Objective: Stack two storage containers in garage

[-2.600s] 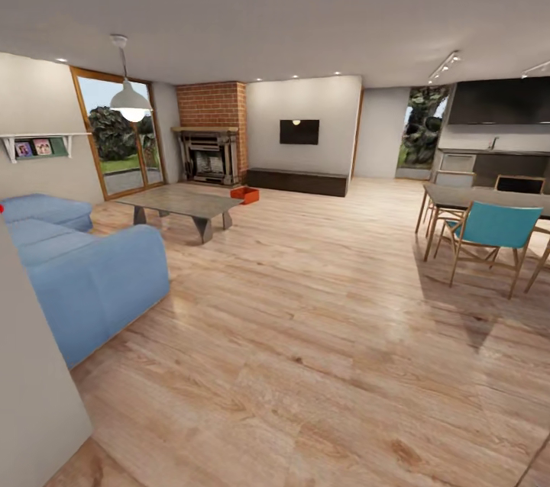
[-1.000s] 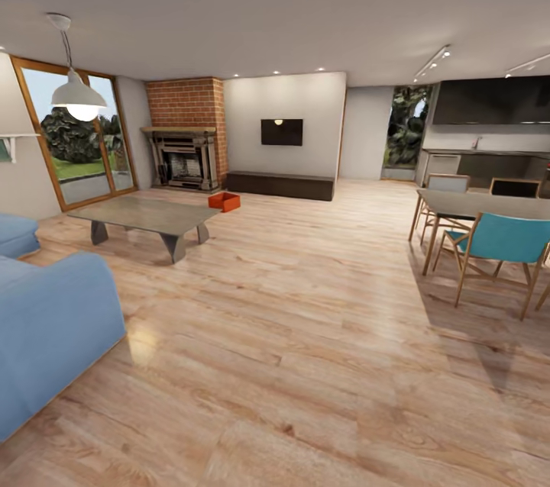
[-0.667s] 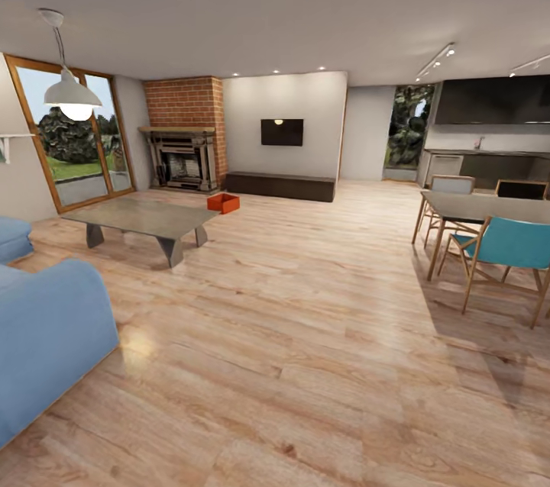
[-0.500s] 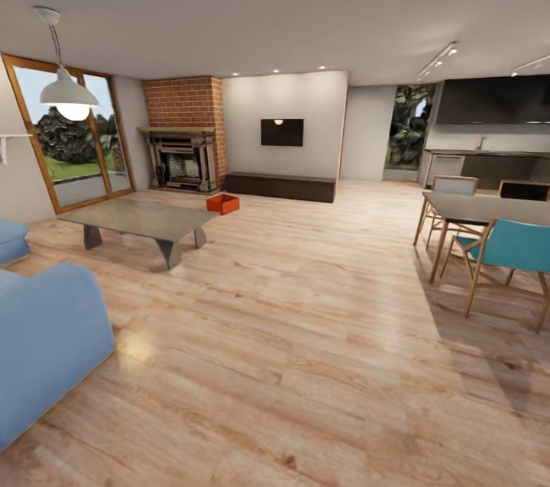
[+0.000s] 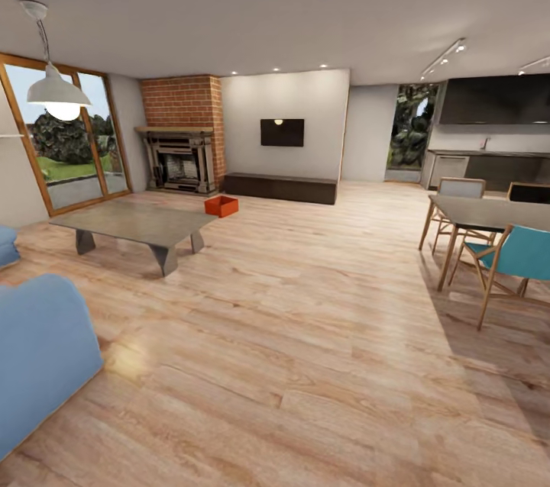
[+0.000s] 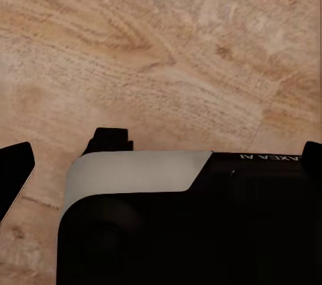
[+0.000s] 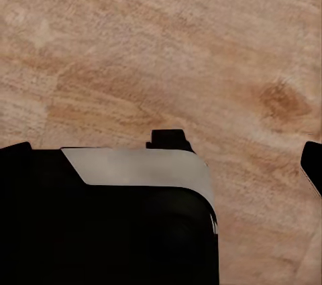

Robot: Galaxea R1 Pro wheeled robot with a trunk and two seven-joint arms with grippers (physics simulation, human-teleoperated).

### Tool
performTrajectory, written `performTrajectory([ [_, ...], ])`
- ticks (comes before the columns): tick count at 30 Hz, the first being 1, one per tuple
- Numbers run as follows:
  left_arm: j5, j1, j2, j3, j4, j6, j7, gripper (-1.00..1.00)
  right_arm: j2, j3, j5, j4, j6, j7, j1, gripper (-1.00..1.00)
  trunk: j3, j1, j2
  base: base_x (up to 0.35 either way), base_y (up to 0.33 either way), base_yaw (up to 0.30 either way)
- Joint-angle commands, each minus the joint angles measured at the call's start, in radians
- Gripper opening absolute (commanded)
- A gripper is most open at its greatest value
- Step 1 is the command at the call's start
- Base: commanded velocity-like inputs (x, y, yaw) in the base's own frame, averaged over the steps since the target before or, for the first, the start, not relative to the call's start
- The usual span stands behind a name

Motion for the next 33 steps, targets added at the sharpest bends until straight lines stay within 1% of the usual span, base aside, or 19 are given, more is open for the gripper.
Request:
performTrajectory([
  [1,0.01,0.0,0.0,-0.003,0.0,0.0,0.001,1.0,0.001,0.008,-0.008,0.003,-0.005,-0.001,-0.001,1.0,-0.001,0.001,-0.001,0.32,0.0,0.0],
  [33,0.012,0.0,0.0,-0.003,0.0,0.0,0.001,1.0,0.0,0.007,-0.008,0.003,-0.004,-0.001,-0.001,1.0,-0.001,0.001,-0.001,0.32,0.0,0.0],
])
